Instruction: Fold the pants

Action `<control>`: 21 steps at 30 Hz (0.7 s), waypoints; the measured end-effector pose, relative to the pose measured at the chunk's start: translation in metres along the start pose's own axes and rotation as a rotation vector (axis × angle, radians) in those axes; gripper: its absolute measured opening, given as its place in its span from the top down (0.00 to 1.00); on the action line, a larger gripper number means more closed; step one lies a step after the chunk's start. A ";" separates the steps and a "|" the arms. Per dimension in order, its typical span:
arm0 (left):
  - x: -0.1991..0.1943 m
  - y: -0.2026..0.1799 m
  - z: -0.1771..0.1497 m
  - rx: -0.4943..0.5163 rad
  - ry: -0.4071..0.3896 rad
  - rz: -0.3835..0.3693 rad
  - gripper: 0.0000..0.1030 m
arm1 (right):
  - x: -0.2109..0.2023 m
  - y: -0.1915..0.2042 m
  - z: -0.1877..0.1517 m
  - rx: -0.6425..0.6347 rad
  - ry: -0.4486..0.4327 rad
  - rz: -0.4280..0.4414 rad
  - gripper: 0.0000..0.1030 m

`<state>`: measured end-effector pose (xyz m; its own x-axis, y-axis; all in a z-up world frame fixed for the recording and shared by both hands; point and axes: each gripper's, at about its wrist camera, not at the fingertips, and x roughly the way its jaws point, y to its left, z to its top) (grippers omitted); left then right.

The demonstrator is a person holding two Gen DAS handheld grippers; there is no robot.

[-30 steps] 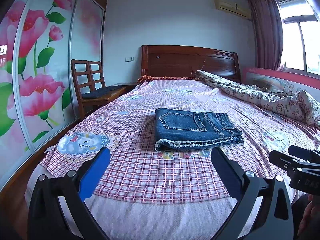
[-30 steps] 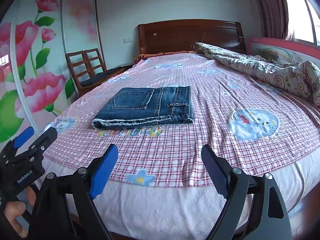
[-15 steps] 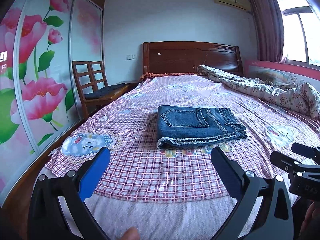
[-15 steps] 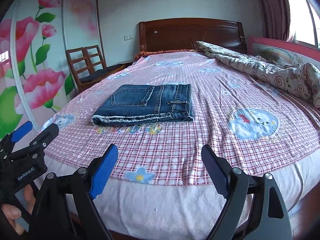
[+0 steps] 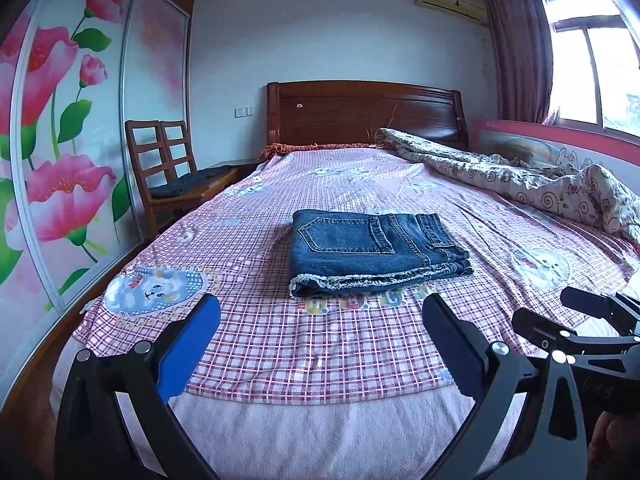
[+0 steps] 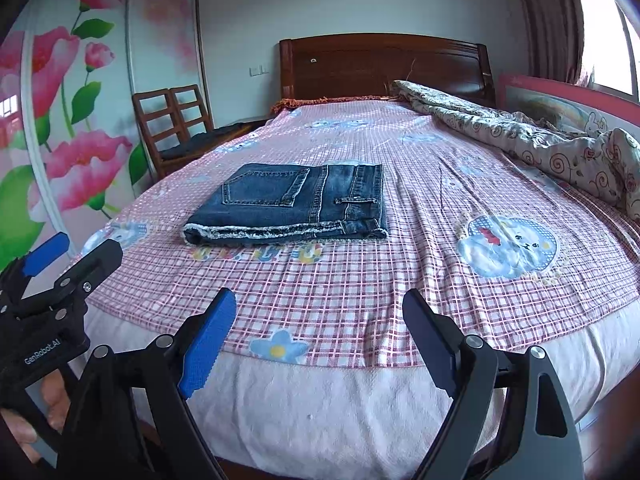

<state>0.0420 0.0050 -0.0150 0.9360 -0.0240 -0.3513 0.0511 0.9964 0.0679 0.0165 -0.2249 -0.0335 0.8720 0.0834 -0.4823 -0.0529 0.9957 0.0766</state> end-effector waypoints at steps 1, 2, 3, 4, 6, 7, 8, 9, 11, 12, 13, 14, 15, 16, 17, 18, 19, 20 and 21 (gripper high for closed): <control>0.001 0.000 0.000 -0.003 0.007 -0.006 0.02 | 0.000 0.000 0.000 0.000 0.001 0.000 0.18; 0.002 0.001 0.000 -0.009 0.011 -0.010 0.02 | 0.000 0.000 0.000 -0.001 0.002 0.000 0.18; 0.002 0.001 -0.001 -0.013 0.014 -0.012 0.02 | 0.000 0.000 0.000 -0.001 0.002 -0.001 0.18; 0.003 0.002 -0.001 -0.017 0.019 -0.013 0.02 | 0.000 0.001 0.000 -0.003 0.002 -0.001 0.18; 0.005 0.003 -0.001 -0.029 0.026 -0.014 0.02 | 0.000 0.001 -0.001 -0.003 0.005 -0.002 0.18; 0.006 0.005 -0.001 -0.034 0.028 -0.014 0.02 | 0.000 0.001 -0.001 -0.002 0.007 -0.002 0.18; 0.007 0.006 -0.001 -0.035 0.032 -0.016 0.02 | 0.000 0.001 -0.001 0.000 0.007 -0.001 0.18; 0.007 0.006 -0.001 -0.033 0.035 -0.016 0.02 | 0.001 0.000 -0.001 0.003 0.007 -0.001 0.18; 0.008 0.006 -0.002 -0.035 0.040 -0.018 0.02 | 0.001 0.000 -0.001 0.002 0.007 -0.001 0.18; 0.008 0.005 -0.003 -0.031 0.042 -0.017 0.02 | 0.001 0.000 -0.001 0.001 0.006 -0.002 0.18; 0.008 0.004 -0.003 -0.027 0.044 -0.017 0.02 | 0.001 0.000 -0.001 0.003 0.007 0.000 0.18; 0.008 0.004 -0.003 -0.026 0.044 -0.018 0.02 | 0.001 0.000 -0.001 0.002 0.008 0.001 0.18; 0.008 0.004 -0.003 -0.024 0.041 -0.017 0.02 | 0.001 0.000 0.000 0.001 0.008 0.001 0.18; 0.008 0.003 -0.003 -0.021 0.038 -0.019 0.02 | 0.001 0.000 0.000 0.001 0.008 0.000 0.18; 0.007 0.003 -0.003 -0.019 0.035 -0.024 0.02 | 0.001 -0.001 0.000 0.000 0.008 0.001 0.18; 0.007 0.003 -0.002 -0.022 0.034 -0.030 0.02 | 0.001 -0.001 0.001 0.002 0.007 0.002 0.18; 0.007 0.004 -0.003 -0.032 0.035 -0.039 0.02 | 0.001 -0.001 0.001 0.002 0.008 0.001 0.18; 0.007 0.005 -0.003 -0.044 0.034 -0.051 0.02 | 0.001 -0.001 0.001 0.002 0.008 0.001 0.18; 0.007 0.007 -0.003 -0.056 0.038 -0.062 0.02 | 0.002 -0.002 0.001 0.002 0.009 0.002 0.18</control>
<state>0.0481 0.0116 -0.0197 0.9179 -0.0836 -0.3880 0.0878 0.9961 -0.0068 0.0187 -0.2265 -0.0335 0.8675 0.0859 -0.4899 -0.0537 0.9954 0.0794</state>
